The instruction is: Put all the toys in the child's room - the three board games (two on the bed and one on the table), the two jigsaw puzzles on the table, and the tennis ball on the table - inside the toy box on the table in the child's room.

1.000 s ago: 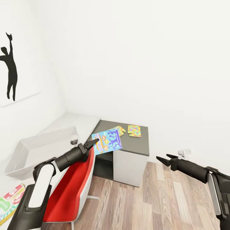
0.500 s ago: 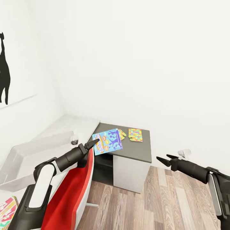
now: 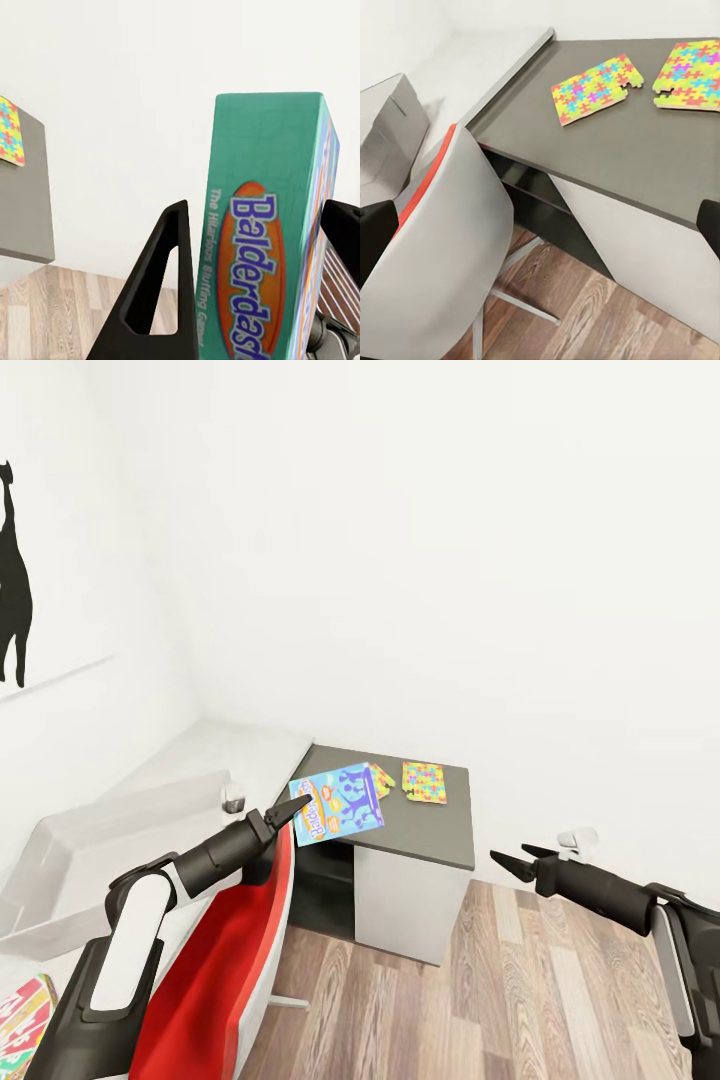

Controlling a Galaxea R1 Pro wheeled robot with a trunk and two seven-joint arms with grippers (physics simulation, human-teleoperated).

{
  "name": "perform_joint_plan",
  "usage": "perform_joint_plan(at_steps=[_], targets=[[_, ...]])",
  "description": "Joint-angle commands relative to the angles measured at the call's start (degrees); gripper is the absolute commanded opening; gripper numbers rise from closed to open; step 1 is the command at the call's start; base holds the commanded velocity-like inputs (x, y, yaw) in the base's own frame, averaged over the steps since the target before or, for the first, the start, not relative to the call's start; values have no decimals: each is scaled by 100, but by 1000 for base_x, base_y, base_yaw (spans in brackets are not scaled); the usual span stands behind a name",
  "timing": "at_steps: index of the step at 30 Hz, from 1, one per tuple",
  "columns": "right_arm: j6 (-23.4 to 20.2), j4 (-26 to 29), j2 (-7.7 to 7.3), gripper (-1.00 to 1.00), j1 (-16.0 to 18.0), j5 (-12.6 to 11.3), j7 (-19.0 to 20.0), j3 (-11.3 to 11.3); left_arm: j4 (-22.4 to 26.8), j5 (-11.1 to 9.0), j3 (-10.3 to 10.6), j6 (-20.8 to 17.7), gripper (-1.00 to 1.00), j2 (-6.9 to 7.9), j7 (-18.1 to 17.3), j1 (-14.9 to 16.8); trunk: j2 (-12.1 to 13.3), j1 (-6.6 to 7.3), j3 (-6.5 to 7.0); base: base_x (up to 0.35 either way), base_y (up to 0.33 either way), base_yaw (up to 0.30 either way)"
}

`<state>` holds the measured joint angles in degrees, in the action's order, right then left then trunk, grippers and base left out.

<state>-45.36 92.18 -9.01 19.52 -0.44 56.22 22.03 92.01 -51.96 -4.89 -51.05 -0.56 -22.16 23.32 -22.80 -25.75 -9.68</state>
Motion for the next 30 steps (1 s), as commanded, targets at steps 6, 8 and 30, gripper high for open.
perform_joint_plan(at_steps=[6, 8, 30], targets=[[-53, 6, -3, 100, 12, -2, 16, 16, 1, 11, -13, -34, -100, -12, -25, 6, -12, -3, -12, 0, 0, 89], [-53, 6, -1, 100, 13, -4, 15, 17, 1, 12, -13, -32, -100, -12, -25, 6, -12, -3, -12, 0, 0, 196], [-37, 6, 6, 100, 9, -1, 12, 34, 1, 522, -6, -28, -100, -75, -35, 6, -12, -3, -12, 125, -153, 209]])
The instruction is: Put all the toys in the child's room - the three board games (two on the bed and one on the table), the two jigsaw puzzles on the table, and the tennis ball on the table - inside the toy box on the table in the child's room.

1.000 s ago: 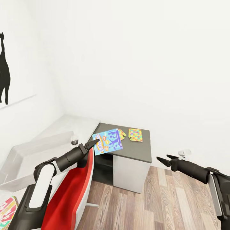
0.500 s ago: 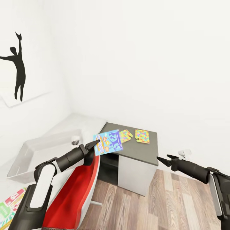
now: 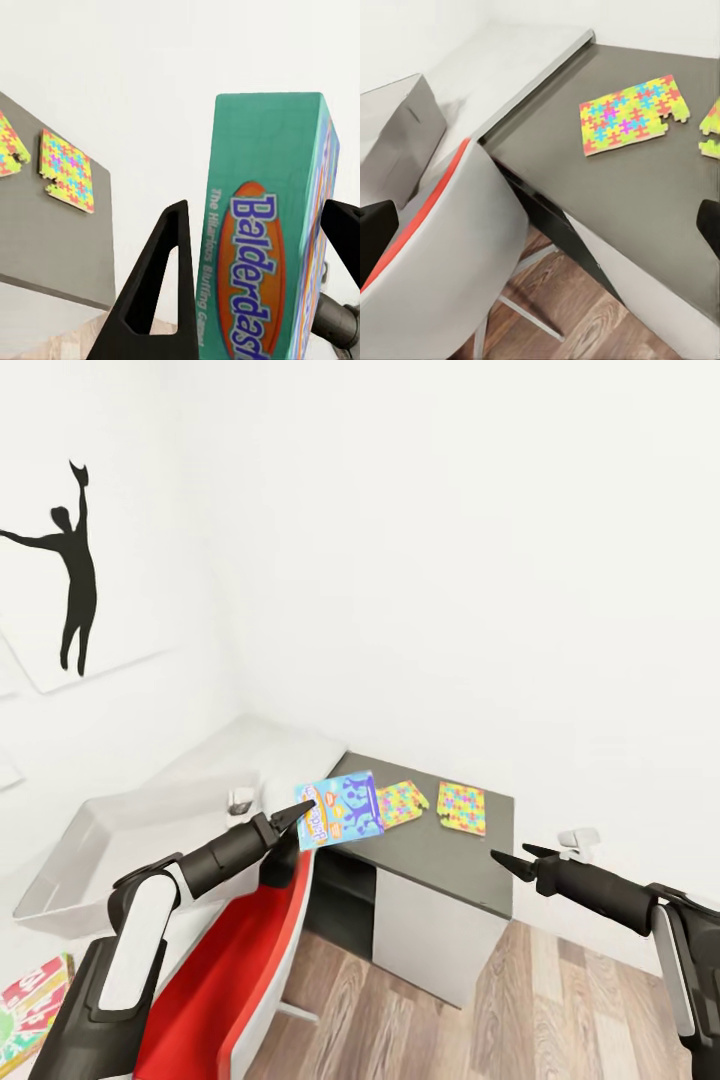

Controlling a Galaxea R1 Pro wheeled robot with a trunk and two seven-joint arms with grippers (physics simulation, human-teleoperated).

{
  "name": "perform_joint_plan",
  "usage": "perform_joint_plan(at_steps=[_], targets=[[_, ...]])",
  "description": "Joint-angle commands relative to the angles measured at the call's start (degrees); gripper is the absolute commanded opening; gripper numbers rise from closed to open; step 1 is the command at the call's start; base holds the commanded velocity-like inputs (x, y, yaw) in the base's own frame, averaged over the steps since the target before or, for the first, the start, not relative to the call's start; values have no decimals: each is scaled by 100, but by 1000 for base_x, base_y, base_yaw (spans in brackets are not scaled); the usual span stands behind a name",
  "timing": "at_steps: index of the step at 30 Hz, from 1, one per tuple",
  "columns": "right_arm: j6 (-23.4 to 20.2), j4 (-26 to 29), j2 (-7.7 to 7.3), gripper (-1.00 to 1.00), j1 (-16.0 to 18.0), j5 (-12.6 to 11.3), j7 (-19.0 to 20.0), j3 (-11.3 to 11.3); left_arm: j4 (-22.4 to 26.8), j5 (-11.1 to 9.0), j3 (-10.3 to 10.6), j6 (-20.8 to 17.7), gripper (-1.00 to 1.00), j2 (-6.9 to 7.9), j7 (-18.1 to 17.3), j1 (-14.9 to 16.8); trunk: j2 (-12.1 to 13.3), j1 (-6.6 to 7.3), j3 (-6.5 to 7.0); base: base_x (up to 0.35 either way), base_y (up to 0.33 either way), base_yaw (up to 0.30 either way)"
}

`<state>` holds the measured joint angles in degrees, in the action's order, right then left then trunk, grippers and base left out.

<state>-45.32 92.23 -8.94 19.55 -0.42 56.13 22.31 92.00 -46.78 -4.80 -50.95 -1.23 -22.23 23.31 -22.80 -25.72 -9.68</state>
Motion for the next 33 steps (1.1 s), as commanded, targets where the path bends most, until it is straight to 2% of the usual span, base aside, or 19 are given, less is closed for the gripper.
perform_joint_plan(at_steps=[1, 17, 20, 23, 33], targets=[[-40, 2, 1, 100, 6, -4, 21, 7, 2, 9, -14, -39, -100, -9, -28, 7, -11, -6, -11, 274, -180, 42], [-30, 6, -2, 100, 4, -9, 22, 10, 2, 28, -5, -38, -100, -25, -30, 7, -11, -6, -11, 280, -153, 13], [-33, 6, -2, 100, 6, -7, 22, 10, 2, 28, 22, -41, -100, -23, -34, 7, -11, -6, -11, 136, -61, 1], [-44, 5, -28, 100, 12, -10, 21, 11, 2, 34, 214, -40, -100, -12, -31, 18, -11, -6, -11, 59, -27, 0], [-62, 5, -45, 100, 8, -17, 46, 12, 2, 37, 292, -38, -100, -2, -28, 23, -11, -6, -11, 15, -7, 0]])
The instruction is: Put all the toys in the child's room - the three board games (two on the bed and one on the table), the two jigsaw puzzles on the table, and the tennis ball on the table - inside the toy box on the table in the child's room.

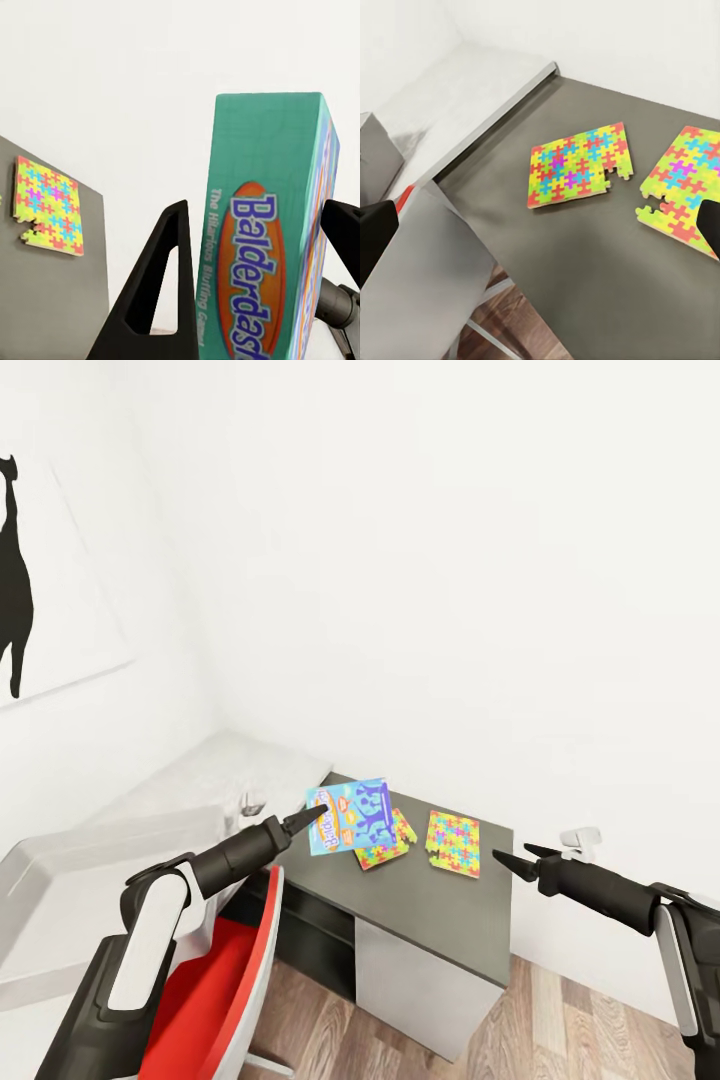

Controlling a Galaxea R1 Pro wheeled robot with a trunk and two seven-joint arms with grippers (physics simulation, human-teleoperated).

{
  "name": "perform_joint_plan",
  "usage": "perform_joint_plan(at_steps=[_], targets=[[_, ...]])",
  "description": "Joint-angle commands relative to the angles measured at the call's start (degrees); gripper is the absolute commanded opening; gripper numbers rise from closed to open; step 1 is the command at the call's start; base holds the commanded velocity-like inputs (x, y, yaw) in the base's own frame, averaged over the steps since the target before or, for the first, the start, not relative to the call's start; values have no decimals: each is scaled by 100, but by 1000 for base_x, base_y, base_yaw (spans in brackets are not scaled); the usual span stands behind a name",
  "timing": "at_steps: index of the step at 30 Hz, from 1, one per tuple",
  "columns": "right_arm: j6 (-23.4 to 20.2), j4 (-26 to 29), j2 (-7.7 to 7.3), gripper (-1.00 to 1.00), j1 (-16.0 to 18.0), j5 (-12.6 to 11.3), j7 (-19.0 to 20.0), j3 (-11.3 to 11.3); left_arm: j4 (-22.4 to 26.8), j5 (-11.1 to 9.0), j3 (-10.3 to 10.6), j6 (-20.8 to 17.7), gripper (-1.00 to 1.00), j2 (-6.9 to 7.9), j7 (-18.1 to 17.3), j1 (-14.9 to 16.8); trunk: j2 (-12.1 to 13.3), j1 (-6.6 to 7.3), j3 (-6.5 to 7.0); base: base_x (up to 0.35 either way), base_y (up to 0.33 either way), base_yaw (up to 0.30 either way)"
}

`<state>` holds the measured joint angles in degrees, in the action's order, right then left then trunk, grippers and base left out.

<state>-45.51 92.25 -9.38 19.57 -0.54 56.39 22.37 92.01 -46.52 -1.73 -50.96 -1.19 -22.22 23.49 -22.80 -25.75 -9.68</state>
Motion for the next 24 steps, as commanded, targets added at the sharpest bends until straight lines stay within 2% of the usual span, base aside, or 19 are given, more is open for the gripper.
perform_joint_plan(at_steps=[1, 10, 24], targets=[[-43, 2, 0, 100, 6, -5, 20, 6, 1, 11, -14, -37, -100, -6, -29, 6, -12, -3, -12, 4, -2, 0], [-45, 3, -4, 100, 7, -5, 74, 9, 1, 11, -4, -37, -100, -4, -28, 7, -12, -3, -12, 2, -1, 69], [-40, 1, -5, 100, 11, -6, 77, 10, 1, 12, -2, -37, -100, 3, -28, 7, -12, -3, -12, 0, 0, 256]])
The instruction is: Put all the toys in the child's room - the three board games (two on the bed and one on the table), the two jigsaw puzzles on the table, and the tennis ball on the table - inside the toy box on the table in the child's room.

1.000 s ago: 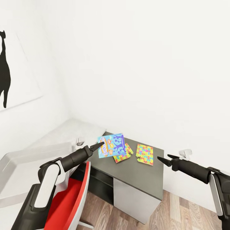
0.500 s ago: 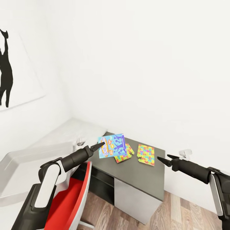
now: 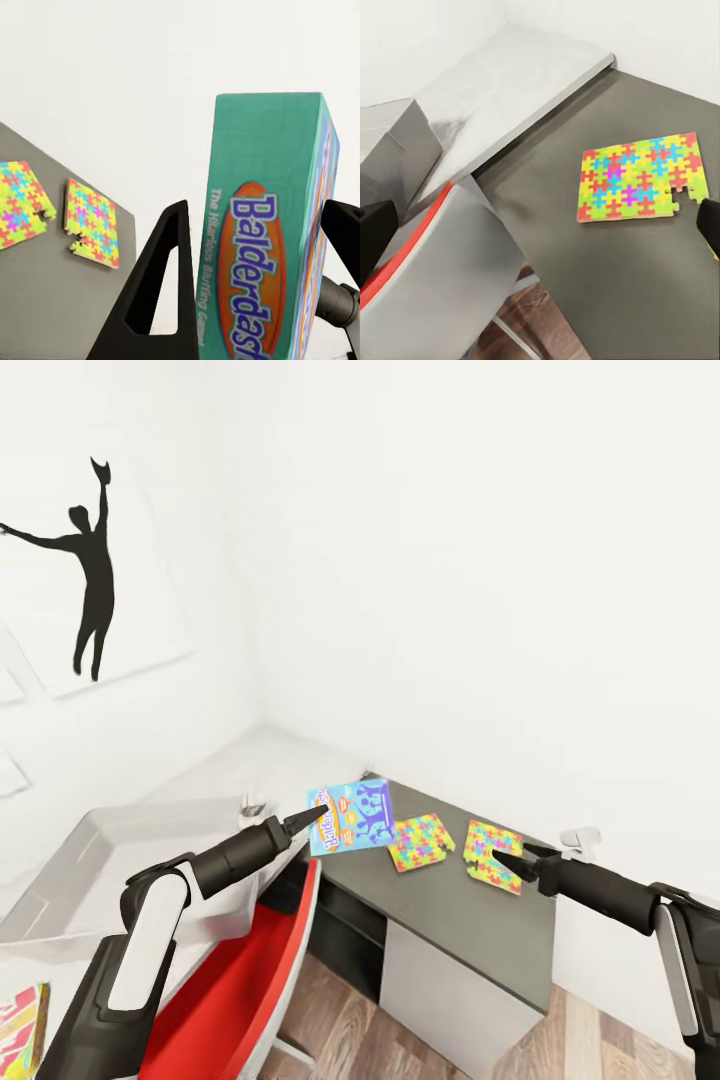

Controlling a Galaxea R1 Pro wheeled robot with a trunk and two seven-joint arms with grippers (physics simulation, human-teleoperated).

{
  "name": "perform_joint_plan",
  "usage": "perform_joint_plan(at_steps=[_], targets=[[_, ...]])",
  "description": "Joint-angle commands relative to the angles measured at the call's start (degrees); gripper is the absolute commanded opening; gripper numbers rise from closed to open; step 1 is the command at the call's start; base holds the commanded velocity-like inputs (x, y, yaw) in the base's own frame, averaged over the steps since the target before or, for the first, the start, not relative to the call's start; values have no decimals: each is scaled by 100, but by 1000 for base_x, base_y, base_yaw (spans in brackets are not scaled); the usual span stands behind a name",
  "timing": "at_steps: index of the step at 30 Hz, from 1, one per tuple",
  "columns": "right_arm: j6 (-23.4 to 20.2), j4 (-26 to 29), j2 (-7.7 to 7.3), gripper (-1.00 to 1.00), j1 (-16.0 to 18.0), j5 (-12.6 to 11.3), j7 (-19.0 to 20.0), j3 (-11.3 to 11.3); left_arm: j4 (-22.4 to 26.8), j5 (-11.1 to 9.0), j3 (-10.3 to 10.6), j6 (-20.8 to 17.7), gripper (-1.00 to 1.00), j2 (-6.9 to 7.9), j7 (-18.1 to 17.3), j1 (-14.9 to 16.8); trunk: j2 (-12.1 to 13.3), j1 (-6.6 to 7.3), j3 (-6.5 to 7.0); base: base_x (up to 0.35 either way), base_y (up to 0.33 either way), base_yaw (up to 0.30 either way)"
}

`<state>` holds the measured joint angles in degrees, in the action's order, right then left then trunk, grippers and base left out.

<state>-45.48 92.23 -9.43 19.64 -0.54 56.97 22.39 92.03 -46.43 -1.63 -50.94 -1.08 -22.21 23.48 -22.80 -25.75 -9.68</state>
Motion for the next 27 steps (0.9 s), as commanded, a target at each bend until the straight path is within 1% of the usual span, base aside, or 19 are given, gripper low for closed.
perform_joint_plan(at_steps=[1, 27], targets=[[-42, 4, 0, 100, 5, -4, 21, 6, -1, 3, -13, -39, -100, -9, -29, 7, -12, -3, -12, 0, 0, 284], [-20, 6, 16, 100, -3, 1, 16, 2, -1, -3, -13, -41, -100, -22, -29, 7, -12, -3, -12, 0, 0, 287]])
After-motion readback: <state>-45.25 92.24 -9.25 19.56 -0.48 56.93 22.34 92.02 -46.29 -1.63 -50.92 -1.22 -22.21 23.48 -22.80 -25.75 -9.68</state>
